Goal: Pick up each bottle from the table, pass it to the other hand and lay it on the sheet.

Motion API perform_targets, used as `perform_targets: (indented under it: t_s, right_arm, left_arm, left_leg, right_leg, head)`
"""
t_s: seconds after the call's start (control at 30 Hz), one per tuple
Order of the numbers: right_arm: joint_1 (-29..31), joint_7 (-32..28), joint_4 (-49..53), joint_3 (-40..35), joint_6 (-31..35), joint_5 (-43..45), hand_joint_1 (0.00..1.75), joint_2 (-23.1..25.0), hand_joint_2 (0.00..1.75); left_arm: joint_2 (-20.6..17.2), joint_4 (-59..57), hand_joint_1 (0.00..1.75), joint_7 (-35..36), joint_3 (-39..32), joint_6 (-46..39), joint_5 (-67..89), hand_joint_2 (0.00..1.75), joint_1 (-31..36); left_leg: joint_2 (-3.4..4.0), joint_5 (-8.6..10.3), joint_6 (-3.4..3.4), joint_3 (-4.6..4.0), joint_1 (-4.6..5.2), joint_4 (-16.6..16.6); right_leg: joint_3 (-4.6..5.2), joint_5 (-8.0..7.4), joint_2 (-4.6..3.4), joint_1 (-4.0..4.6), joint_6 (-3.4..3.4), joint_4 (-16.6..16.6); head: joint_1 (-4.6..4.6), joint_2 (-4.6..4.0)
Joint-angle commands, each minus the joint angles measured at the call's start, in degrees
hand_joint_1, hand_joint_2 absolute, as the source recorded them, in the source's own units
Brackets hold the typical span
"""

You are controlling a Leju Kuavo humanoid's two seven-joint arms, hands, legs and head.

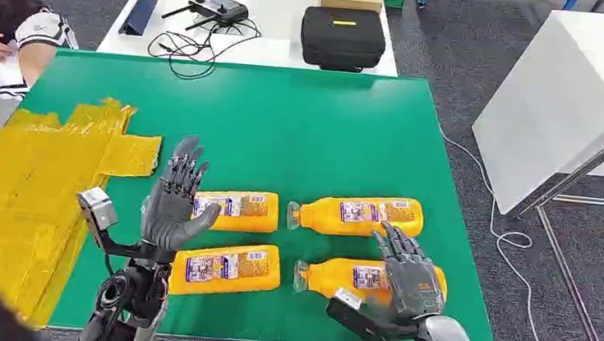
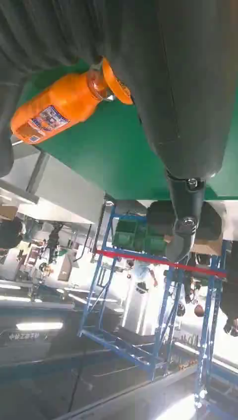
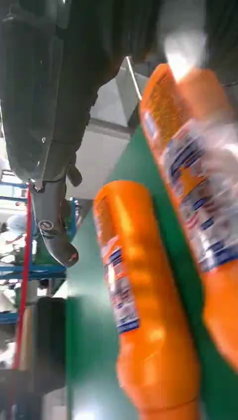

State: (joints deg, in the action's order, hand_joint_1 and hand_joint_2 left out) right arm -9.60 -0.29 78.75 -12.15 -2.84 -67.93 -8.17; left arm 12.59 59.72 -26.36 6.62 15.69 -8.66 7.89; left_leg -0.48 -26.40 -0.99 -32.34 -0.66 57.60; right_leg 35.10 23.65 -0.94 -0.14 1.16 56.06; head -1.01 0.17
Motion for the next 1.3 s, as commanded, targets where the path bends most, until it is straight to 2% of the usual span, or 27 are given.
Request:
perform_targets:
  t_s: [0.03, 0.13, 0.17, 0.27, 0.3, 0.43, 0.47, 0.5, 0.6, 0.63, 0.67, 0.7, 0.73, 0.77, 0.8, 0.87, 0.93, 1.13, 1.2, 1.3]
  right_arm:
    - [-1.09, 1.08, -5.87, 5.40, -1.54, 1.62, 0.00, -0.53, 1.75]
    - [-2.34, 0.60, -5.24, 7.01, -2.41, 1.56, 0.00, -0.03, 1.75]
    - [-2.57, 0.43, -5.37, 7.79, -2.90, 1.47, 0.00, 0.27, 1.75]
    - [-2.17, 0.41, -6.14, 8.23, -3.05, 1.29, 0.00, 0.35, 1.75]
    - [-1.77, 0.46, -6.62, 8.39, -3.15, 1.25, 0.00, 0.34, 1.75]
    - [-1.08, 0.66, -8.57, 10.10, -3.75, 0.87, 0.00, 0.95, 1.75]
    - [-0.86, 0.99, -9.23, 10.74, -4.51, 0.26, 0.00, 1.45, 1.75]
    - [-0.86, 0.99, -9.23, 10.74, -4.51, 0.26, 0.00, 1.45, 1.75]
    - [-0.12, 0.81, -11.00, 11.43, -5.27, -0.17, 0.05, 2.26, 1.75]
    - [-0.12, 0.81, -11.00, 11.43, -5.27, -0.17, 0.24, 2.26, 1.75]
    - [0.27, 0.80, -11.32, 11.46, -5.28, -0.14, 0.45, 2.50, 1.75]
    - [0.98, 0.79, -12.66, 11.55, -5.45, -0.35, 0.56, 2.68, 1.75]
    - [0.98, 0.79, -12.66, 11.55, -5.45, -0.35, 1.22, 2.68, 1.75]
    - [1.10, 0.80, -13.04, 11.59, -5.49, -0.36, 1.38, 2.85, 1.75]
    - [1.33, 0.77, -13.72, 11.68, -5.53, -0.39, 1.40, 3.04, 1.75]
    - [1.79, 0.75, -14.80, 11.87, -5.63, -0.49, 1.66, 3.24, 1.75]
    - [1.89, 0.73, -15.29, 11.96, -5.69, -0.56, 1.75, 3.30, 1.75]
    - [1.34, -0.61, -15.04, 12.86, -4.17, -1.90, 1.75, 3.80, 1.75]
    - [1.45, -4.10, -13.49, 13.69, 1.55, -2.25, 1.73, 4.78, 1.75]
    - [1.93, -3.86, -12.99, 13.82, 1.35, -2.30, 1.73, 5.12, 1.75]
  left_arm:
    - [0.21, -6.48, 0.00, -0.22, -0.49, 0.51, 0.06, 1.75, 3.13]
    - [0.34, -7.03, 0.00, -0.39, -0.33, 0.52, 0.15, 1.75, 3.35]
    - [0.37, -7.36, 0.00, -0.48, -0.26, 0.42, 0.16, 1.75, 3.53]
    - [0.41, -7.68, 0.00, -0.49, -0.34, 0.22, 0.09, 1.75, 3.82]
    - [0.34, -7.81, 0.00, -0.48, -0.40, 0.14, 0.02, 1.75, 3.99]
    - [0.25, -8.71, 0.00, -0.50, -0.85, 0.45, -0.37, 1.75, 3.97]
    - [0.25, -9.26, 0.00, -0.55, -0.85, 0.57, -0.33, 1.75, 4.28]
    - [0.25, -9.26, 0.00, -0.55, -0.85, 0.57, -0.33, 1.75, 4.28]
    - [0.34, -10.46, 0.00, -0.58, -0.80, 0.41, -0.22, 1.75, 5.09]
    - [0.34, -10.46, 0.00, -0.58, -0.80, 0.41, -0.22, 1.75, 5.09]
    - [0.34, -10.63, 0.00, -0.58, -0.84, 0.28, -0.21, 1.75, 5.25]
    - [0.43, -11.21, 0.00, -0.55, -0.83, 0.04, -0.16, 1.75, 5.44]
    - [0.43, -11.21, 0.00, -0.55, -0.83, 0.04, -0.16, 1.75, 5.44]
    - [0.43, -11.46, 0.00, -0.54, -0.83, -0.01, -0.15, 1.75, 5.52]
    - [0.41, -11.87, 0.00, -0.58, -0.83, -0.03, -0.14, 1.75, 5.59]
    - [0.48, -12.49, 0.00, -0.63, -0.85, -0.16, -0.15, 1.75, 5.85]
    - [0.53, -12.92, 0.00, -0.61, -0.87, -0.32, -0.13, 1.75, 6.12]
    - [0.34, -14.06, 0.00, -1.55, -0.99, -0.50, -0.32, 1.75, 6.32]
    - [0.22, -13.16, 0.00, -2.00, -1.46, -0.77, -0.39, 1.75, 5.45]
    - [0.07, -12.75, 0.00, -2.12, -1.54, -0.59, -0.40, 1.75, 5.02]
  left_leg:
    - [-0.09, -0.05, -0.01, 0.31, 0.02, -0.14]
    - [-0.10, -0.10, 0.00, 0.46, 0.01, -0.17]
    - [-0.09, -0.03, 0.00, 0.21, 0.02, -0.10]
    - [-0.06, -0.09, 0.01, 0.39, 0.02, -0.15]
    - [-0.03, -0.05, 0.00, 0.20, 0.01, -0.09]
    - [0.03, -0.15, 0.02, 0.63, 0.01, -0.23]
    - [0.02, -0.13, 0.02, 0.62, 0.01, -0.24]
    - [0.00, -0.05, 0.01, 0.25, 0.01, -0.12]
    - [0.00, -0.09, 0.01, 0.38, -0.01, -0.15]
    - [0.01, -0.04, 0.00, 0.20, -0.01, -0.10]
    - [0.01, -0.09, 0.00, 0.39, -0.01, -0.15]
    - [0.02, -0.06, 0.00, 0.26, 0.00, -0.11]
    - [0.03, -0.09, 0.00, 0.42, 0.00, -0.16]
    - [0.02, -0.06, 0.00, 0.29, -0.01, -0.12]
    - [0.02, -0.08, 0.00, 0.41, 0.00, -0.16]
    - [0.01, -0.10, 0.01, 0.51, -0.01, -0.19]
    - [-0.05, -0.09, 0.01, 0.50, -0.01, -0.19]
    - [-0.07, -0.04, 0.01, 0.35, -0.01, -0.11]
    - [-0.03, -0.04, 0.01, 0.35, -0.01, -0.09]
    - [0.07, -0.04, 0.01, 0.30, 0.00, -0.08]
  right_leg:
    - [-0.33, 0.09, 0.18, 0.00, 0.02, -0.11]
    - [-0.49, 0.15, 0.22, 0.01, 0.02, -0.14]
    - [-0.24, 0.08, 0.16, -0.01, 0.01, -0.07]
    - [-0.41, 0.12, 0.17, 0.00, 0.01, -0.12]
    - [-0.23, 0.06, 0.10, 0.00, 0.01, -0.08]
    - [-0.62, 0.16, 0.12, 0.02, 0.00, -0.18]
    - [-0.61, 0.15, 0.14, 0.01, 0.00, -0.19]
    - [-0.26, 0.06, 0.09, 0.00, 0.00, -0.09]
    - [-0.39, 0.09, 0.11, 0.03, 0.00, -0.14]
    - [-0.22, 0.04, 0.06, 0.02, 0.00, -0.10]
    - [-0.40, 0.09, 0.10, 0.02, 0.01, -0.14]
    - [-0.26, 0.06, 0.06, 0.01, 0.01, -0.10]
    - [-0.42, 0.09, 0.09, 0.02, 0.01, -0.15]
    - [-0.30, 0.05, 0.07, 0.02, 0.01, -0.12]
    - [-0.42, 0.09, 0.10, 0.02, 0.01, -0.14]
    - [-0.52, 0.11, 0.12, 0.04, 0.00, -0.17]
    - [-0.52, 0.12, 0.19, 0.04, 0.00, -0.17]
    - [-0.36, 0.07, 0.17, 0.03, -0.01, -0.11]
    - [-0.36, 0.06, 0.12, 0.03, 0.00, -0.09]
    - [-0.30, 0.03, 0.01, 0.01, -0.01, -0.07]
  head:
    - [0.00, 0.00]
    - [0.00, 0.00]
    - [0.00, 0.00]
    - [0.00, 0.00]
    - [0.00, 0.00]
    - [0.00, 0.00]
    - [0.00, 0.00]
    - [-0.02, 0.00]
    - [0.00, 0.00]
    - [0.00, 0.00]
    - [0.00, 0.00]
    - [-0.02, 0.00]
    - [0.00, 0.00]
    - [0.00, 0.00]
    - [0.00, 0.00]
    - [0.00, 0.00]
    - [0.00, 0.00]
    - [0.00, 0.00]
    - [0.00, 0.00]
    - [0.00, 0.00]
